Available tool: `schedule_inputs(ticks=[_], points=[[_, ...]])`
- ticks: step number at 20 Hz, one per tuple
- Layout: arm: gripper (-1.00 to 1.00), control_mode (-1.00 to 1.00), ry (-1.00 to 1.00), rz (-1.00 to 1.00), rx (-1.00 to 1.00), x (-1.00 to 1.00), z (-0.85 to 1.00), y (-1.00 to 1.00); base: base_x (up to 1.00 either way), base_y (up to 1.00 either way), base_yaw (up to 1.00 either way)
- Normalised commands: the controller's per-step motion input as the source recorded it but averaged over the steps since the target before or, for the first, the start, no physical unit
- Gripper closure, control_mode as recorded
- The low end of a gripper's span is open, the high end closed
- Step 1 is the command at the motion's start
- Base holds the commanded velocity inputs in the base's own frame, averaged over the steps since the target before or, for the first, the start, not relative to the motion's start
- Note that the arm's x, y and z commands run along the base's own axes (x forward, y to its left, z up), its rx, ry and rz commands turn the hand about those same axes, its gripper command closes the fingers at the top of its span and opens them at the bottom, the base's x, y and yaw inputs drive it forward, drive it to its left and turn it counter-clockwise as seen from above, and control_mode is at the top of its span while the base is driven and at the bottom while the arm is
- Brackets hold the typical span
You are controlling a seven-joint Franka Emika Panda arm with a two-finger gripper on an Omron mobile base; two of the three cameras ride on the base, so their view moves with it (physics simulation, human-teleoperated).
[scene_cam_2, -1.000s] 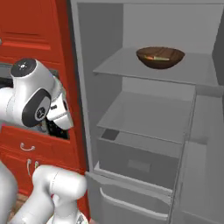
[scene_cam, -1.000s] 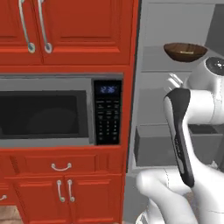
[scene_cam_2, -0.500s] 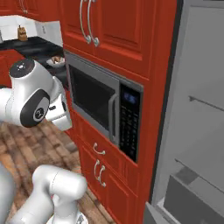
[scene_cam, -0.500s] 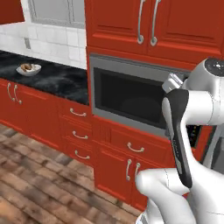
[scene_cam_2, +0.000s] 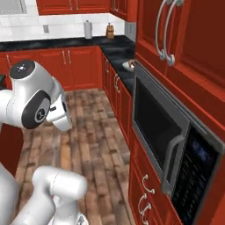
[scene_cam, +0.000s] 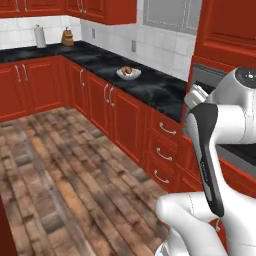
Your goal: Place the bowl with the carrot and lemon wedge on the top shelf of the fridge. Place the bowl with the chicken drumstick and fish on the second highest shelf of the fridge.
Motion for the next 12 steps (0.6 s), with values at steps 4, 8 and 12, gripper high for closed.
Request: schedule_inputs(ticks=[4,8,12], points=[[-1.00,1.00,0.00,0.00,0.00,0.00,0.00,0.00,1.00,0.68,0.26],[-1.00,1.00,0.00,0.00,0.00,0.00,0.00,0.00,1.00,0.35,0.03],[-1.00,1.00,0.00,0.00,0.00,0.00,0.00,0.00,1.00,0.36,-0.16]])
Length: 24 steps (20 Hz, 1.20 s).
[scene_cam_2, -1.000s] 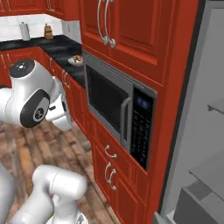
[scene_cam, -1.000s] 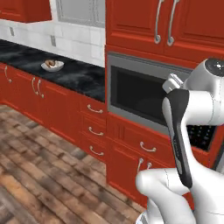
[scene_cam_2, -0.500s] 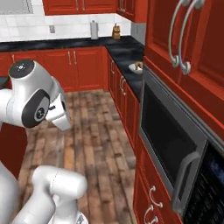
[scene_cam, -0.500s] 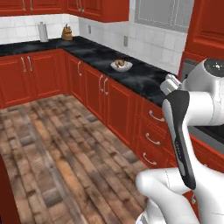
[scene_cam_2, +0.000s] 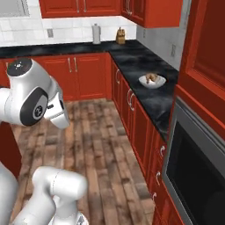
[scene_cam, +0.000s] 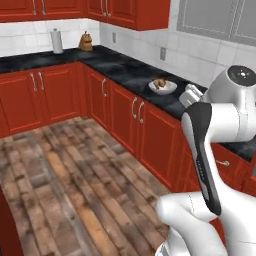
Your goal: Place the bowl with the carrot and lemon wedge on the top shelf of the fridge. Place the bowl with the chicken drumstick and fish on the second highest shelf of the fridge.
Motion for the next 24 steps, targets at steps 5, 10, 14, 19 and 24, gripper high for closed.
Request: schedule_inputs(ticks=[5,10,14,19,24], points=[[-1.00,1.00,0.00,0.00,0.00,0.00,0.00,0.00,1.00,0.48,-0.21],[-1.00,1.00,0.00,0.00,0.00,0.00,0.00,0.00,1.00,0.67,-0.44],[-1.00,1.00,0.00,0.00,0.00,0.00,0.00,0.00,1.00,0.78,-0.67],[-1.00,1.00,0.00,0.00,0.00,0.00,0.00,0.00,1.00,0.90,-0.65],[-1.00,1.00,0.00,0.00,0.00,0.00,0.00,0.00,0.86,0.58,-0.68]])
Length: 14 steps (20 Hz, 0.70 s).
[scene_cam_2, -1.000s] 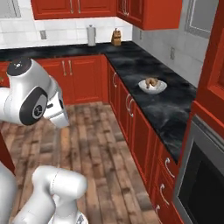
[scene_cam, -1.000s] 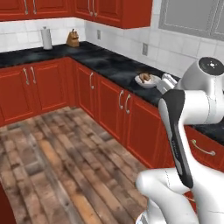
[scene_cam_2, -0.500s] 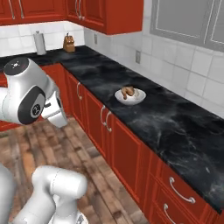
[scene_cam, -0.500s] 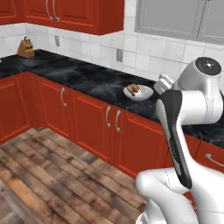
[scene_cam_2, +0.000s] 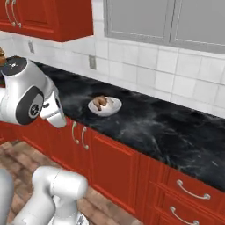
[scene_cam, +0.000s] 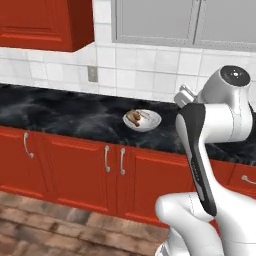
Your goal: Place the bowl with the carrot and lemon wedge on the top shelf of the fridge. Place the bowl with the chicken drumstick and fish on the second highest shelf of the fridge.
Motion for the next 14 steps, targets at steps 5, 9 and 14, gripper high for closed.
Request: schedule_inputs(ticks=[5,9,14], points=[[-1.00,1.00,0.00,0.00,0.00,0.00,0.00,0.00,0.58,0.21,-0.72],[-1.00,1.00,0.00,0.00,0.00,0.00,0.00,0.00,0.78,0.31,-0.64],[-1.00,1.00,0.00,0.00,0.00,0.00,0.00,0.00,0.84,0.94,-0.25]])
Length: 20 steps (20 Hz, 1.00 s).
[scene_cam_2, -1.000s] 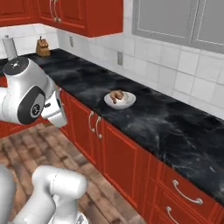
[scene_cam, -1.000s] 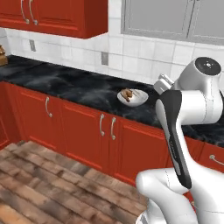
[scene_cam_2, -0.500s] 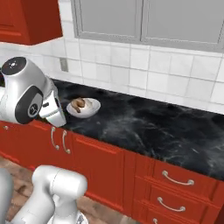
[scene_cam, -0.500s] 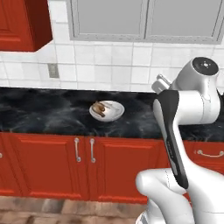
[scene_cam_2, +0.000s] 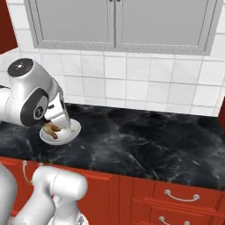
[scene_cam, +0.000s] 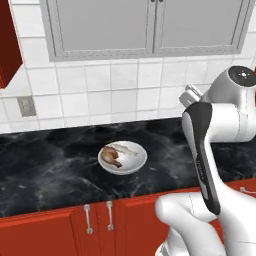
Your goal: Place the bowl with the carrot and lemon wedge on the top shelf of the fridge. Place the bowl with the chicken drumstick and fish on the second highest shelf of the fridge.
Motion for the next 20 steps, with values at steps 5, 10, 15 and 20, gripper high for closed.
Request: schedule_inputs(ticks=[5,10,15,20], points=[[-1.00,1.00,0.00,0.00,0.00,0.00,0.00,0.00,0.17,0.25,-0.03],[-1.00,1.00,0.00,0.00,0.00,0.00,0.00,0.00,0.07,0.83,0.00],[-1.00,1.00,0.00,0.00,0.00,0.00,0.00,0.00,0.35,0.32,-0.01],[-1.00,-1.00,0.02,0.02,0.03,-0.01,-0.12,-0.32,0.08,-0.02,0.00]])
